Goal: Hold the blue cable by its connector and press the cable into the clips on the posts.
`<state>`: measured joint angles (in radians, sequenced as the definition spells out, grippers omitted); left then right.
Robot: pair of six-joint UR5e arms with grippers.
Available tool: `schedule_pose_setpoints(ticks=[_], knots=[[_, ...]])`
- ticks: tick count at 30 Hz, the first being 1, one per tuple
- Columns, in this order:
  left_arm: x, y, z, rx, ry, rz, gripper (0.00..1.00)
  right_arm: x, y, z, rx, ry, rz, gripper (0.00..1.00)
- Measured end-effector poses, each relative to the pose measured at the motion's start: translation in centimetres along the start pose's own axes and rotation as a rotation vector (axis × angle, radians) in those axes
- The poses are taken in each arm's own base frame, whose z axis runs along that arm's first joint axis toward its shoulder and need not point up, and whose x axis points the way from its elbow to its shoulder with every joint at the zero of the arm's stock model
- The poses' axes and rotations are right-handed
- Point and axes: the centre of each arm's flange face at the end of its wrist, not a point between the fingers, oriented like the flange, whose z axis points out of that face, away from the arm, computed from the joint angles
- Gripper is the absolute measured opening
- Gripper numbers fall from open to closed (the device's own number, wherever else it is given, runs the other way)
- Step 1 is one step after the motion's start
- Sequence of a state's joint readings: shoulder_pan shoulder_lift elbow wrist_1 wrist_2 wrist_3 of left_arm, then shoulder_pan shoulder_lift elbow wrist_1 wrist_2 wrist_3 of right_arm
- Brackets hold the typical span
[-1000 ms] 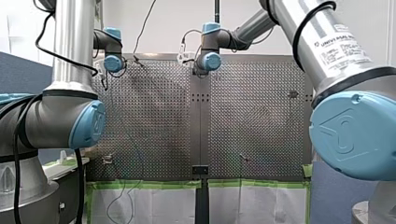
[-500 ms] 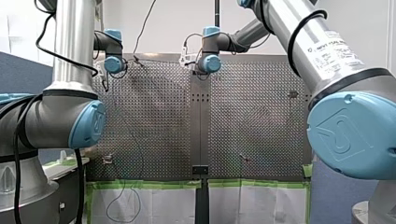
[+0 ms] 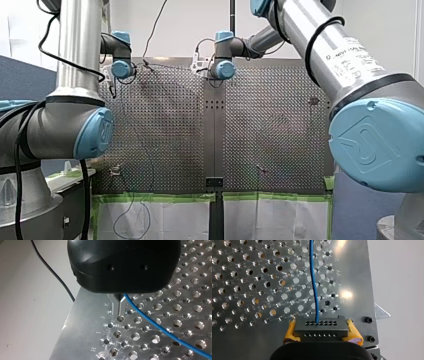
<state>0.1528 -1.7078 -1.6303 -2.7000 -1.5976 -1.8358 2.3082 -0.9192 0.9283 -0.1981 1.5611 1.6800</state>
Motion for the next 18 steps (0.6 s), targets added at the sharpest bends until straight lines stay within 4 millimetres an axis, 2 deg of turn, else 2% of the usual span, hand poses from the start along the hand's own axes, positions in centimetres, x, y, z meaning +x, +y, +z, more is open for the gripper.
schedule_pose_setpoints(ticks=[4, 5, 6, 7, 8, 9, 11, 12, 13, 14, 15, 17, 18], knots=[[0.05, -0.04, -0.04, 0.000, 0.001, 0.008, 0.00, 0.00, -0.14, 0.02, 0.003, -0.002, 0.000, 0.00], [0.09, -0.06, -0.07, 0.000, 0.002, 0.011, 0.06, -0.02, -0.17, 0.02, 0.004, -0.002, 0.000, 0.00], [0.14, -0.09, -0.10, 0.001, 0.003, 0.012, 0.06, -0.02, -0.18, 0.01, 0.004, -0.003, 0.000, 0.00], [0.18, -0.14, -0.13, 0.002, 0.004, 0.012, 0.16, -0.01, -0.20, 0.02, 0.004, -0.002, -0.001, 0.00], [0.21, -0.19, -0.16, 0.003, 0.005, 0.011, 0.20, -0.02, -0.22, 0.02, 0.005, -0.002, -0.001, 0.00], [0.26, -0.25, -0.21, 0.002, 0.006, 0.011, 0.20, -0.03, -0.26, 0.02, 0.005, -0.002, -0.001, 0.00], [0.36, -0.19, -0.31, -0.006, 0.011, 0.011, 0.29, -0.05, -0.30, 0.01, 0.006, -0.002, -0.001, 0.00], [0.40, -0.05, -0.36, -0.014, 0.014, 0.010, 0.29, -0.06, -0.32, 0.01, 0.006, -0.003, -0.001, 0.00], [0.42, 0.09, -0.39, -0.022, 0.016, 0.009, 0.36, -0.07, -0.33, 0.00, 0.007, -0.003, -0.001, 0.00], [0.44, 0.22, -0.42, -0.030, 0.018, 0.007, 0.60, -0.07, -0.34, 0.00, 0.007, -0.003, -0.001, 0.00], [0.45, 0.37, -0.44, -0.038, 0.020, 0.004, 0.60, -0.07, -0.34, 0.00, 0.008, -0.003, -0.001, 0.00], [0.47, 0.45, -0.46, -0.040, 0.023, 0.000, 0.89, -0.07, -0.31, 0.01, 0.008, -0.004, -0.001, 0.00], [0.50, 0.45, -0.48, -0.038, 0.026, -0.002, 0.89, -0.07, -0.28, 0.01, 0.009, -0.004, -0.001, 0.00]])
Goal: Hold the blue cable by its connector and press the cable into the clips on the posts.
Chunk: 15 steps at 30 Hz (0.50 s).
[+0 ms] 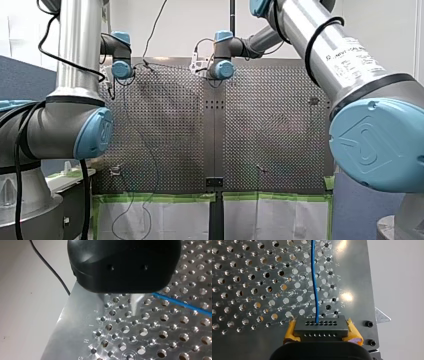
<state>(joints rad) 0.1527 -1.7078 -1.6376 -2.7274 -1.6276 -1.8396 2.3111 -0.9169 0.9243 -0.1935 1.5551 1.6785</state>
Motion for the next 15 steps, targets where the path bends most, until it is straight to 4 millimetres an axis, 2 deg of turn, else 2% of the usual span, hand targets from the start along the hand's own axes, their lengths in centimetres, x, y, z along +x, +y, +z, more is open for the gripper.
schedule_pose_setpoints(ticks=[1, 11, 15], knots=[[0.0, 0.0, 0.0, 0.000, 0.003, -0.001, 1.00, 0.0, 0.1, 0.0, 0.000, 0.000, 0.000, 0.00], [0.8, 0.1, -1.1, -0.059, 0.069, 0.024, 1.00, 0.0, 0.4, 0.1, 0.000, 0.000, -0.004, 0.00], [1.4, 0.3, -2.2, -0.075, 0.116, 0.009, 1.00, 0.0, 0.4, 0.1, 0.003, 0.002, -0.007, 0.00]])
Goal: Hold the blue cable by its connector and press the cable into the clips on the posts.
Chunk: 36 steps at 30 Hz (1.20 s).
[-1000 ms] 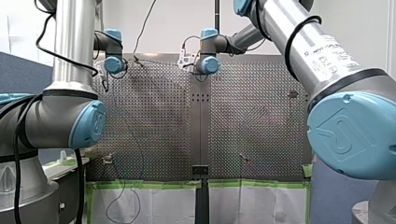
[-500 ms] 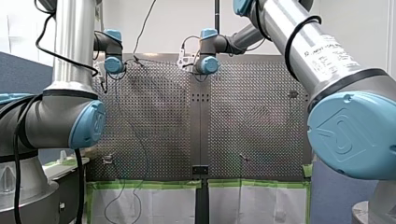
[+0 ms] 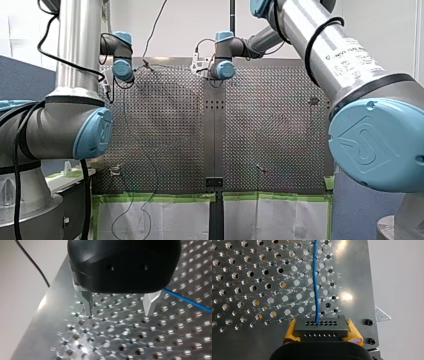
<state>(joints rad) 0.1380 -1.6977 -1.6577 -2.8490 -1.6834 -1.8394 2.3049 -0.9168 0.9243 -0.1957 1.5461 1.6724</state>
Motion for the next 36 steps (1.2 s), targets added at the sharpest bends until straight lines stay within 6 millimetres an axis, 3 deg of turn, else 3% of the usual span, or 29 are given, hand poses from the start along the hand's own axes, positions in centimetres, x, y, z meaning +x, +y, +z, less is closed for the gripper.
schedule_pose_setpoints(ticks=[13, 26, 36], knots=[[-0.1, -0.7, -4.3, 0.071, 0.043, -0.077, 1.00, 0.1, 0.1, 0.1, 0.008, 0.003, -0.004, 0.00], [0.4, -0.6, -10.5, 0.102, 0.157, -0.101, 1.00, 0.1, 0.1, 0.1, 0.017, 0.002, -0.004, 0.00], [-3.0, -1.5, -13.2, 0.153, 0.102, -0.101, 1.00, 0.1, 0.1, 0.1, 0.017, 0.000, -0.004, 0.00]])
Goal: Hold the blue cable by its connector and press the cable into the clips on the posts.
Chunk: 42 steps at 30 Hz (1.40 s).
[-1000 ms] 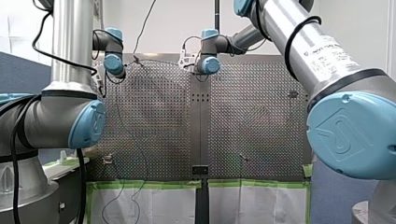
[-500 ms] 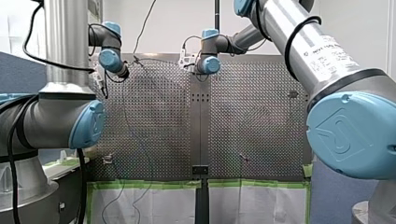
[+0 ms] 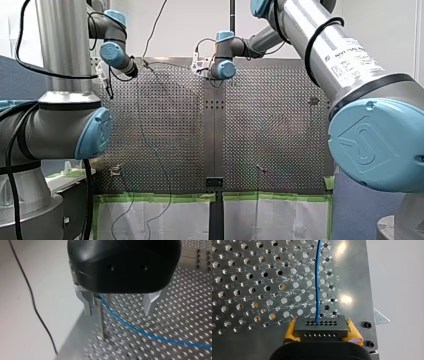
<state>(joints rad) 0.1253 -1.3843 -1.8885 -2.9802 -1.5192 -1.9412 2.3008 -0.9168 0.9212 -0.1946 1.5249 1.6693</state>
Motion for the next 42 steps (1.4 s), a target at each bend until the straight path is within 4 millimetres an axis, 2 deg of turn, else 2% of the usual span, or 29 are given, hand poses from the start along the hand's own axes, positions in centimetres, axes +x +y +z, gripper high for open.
schedule_pose_setpoints(ticks=[6, 10, 23, 34, 42], knots=[[-2.1, -1.1, -1.2, 0.031, -0.035, 0.046, 1.00, 0.1, 0.0, 0.0, 0.001, 0.002, 0.000, 0.00], [-2.6, -1.4, -1.6, 0.030, -0.020, 0.087, 1.00, 0.1, 0.0, 0.0, 0.001, 0.001, 0.000, 0.00], [-1.4, -1.1, -1.8, 0.009, 0.081, 0.220, 1.00, 0.1, -0.3, 0.0, 0.005, 0.000, 0.002, 0.00], [-2.9, -1.8, -1.4, 0.034, 0.024, 0.330, 1.00, 0.1, -0.1, 0.0, 0.002, 0.000, 0.000, 0.00], [-3.1, -2.4, -1.6, 0.060, 0.015, 0.350, 1.00, 0.1, -0.1, 0.0, 0.002, 0.000, 0.000, 0.00]])
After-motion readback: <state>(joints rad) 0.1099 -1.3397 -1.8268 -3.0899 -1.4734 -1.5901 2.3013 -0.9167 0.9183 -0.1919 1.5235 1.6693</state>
